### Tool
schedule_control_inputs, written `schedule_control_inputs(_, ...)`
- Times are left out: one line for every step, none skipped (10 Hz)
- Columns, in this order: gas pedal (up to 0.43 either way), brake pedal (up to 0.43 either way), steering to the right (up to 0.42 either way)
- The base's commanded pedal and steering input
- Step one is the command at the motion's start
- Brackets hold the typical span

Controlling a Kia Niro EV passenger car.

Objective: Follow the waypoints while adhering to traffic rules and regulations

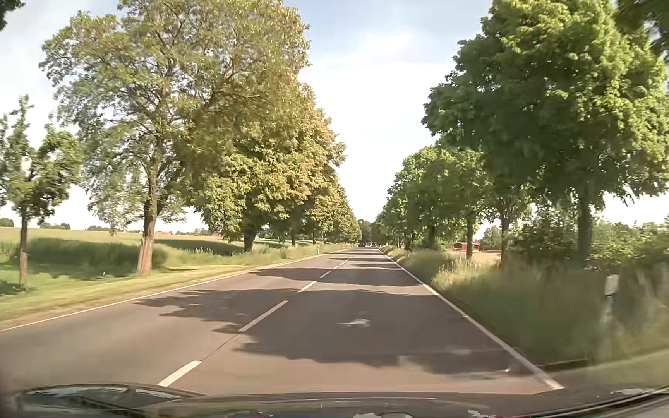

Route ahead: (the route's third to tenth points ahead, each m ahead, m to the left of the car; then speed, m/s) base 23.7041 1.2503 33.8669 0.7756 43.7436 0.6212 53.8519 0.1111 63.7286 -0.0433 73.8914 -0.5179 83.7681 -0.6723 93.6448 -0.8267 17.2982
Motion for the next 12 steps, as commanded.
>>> schedule_control_inputs(0.240, 0.000, 0.004)
schedule_control_inputs(0.240, 0.000, 0.006)
schedule_control_inputs(0.240, 0.000, 0.006)
schedule_control_inputs(0.240, 0.000, 0.006)
schedule_control_inputs(0.240, 0.000, 0.006)
schedule_control_inputs(0.240, 0.000, 0.006)
schedule_control_inputs(0.240, 0.000, 0.006)
schedule_control_inputs(0.240, 0.000, 0.006)
schedule_control_inputs(0.240, 0.000, 0.005)
schedule_control_inputs(0.240, 0.000, 0.005)
schedule_control_inputs(0.240, 0.000, 0.005)
schedule_control_inputs(0.240, 0.000, 0.005)
